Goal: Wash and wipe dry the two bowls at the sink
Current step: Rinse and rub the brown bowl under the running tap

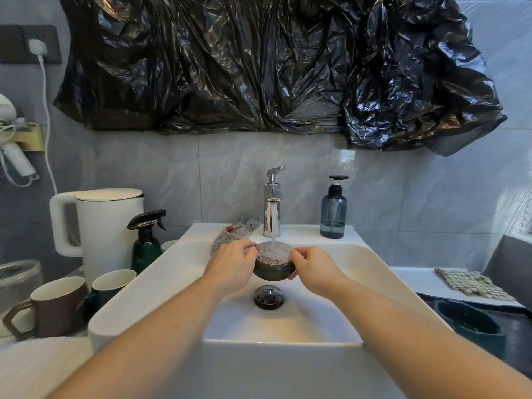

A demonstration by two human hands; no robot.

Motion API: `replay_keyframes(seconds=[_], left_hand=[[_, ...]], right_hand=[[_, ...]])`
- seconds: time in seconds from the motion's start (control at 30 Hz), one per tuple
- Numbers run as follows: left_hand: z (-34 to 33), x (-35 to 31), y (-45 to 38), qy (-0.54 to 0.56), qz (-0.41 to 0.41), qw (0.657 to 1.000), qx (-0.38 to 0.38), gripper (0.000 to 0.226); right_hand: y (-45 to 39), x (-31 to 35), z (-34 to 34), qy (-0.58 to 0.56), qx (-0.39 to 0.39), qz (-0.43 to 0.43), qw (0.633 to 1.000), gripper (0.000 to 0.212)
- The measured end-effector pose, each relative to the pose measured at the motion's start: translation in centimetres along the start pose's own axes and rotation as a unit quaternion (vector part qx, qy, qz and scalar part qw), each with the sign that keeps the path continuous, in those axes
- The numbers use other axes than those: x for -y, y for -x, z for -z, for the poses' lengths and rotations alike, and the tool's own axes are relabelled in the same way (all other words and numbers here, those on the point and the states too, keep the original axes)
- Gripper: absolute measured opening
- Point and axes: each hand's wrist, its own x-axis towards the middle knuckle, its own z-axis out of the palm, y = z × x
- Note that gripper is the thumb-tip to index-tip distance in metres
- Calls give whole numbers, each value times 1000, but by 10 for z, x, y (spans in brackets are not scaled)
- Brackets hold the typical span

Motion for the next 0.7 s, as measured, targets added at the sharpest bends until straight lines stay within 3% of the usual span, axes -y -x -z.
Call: replay_keyframes(seconds=[0.7], left_hand=[[1,-4,3,-13,-55,998,-29,38]], right_hand=[[-2,-1,0,-28,-22,3,999,35]])
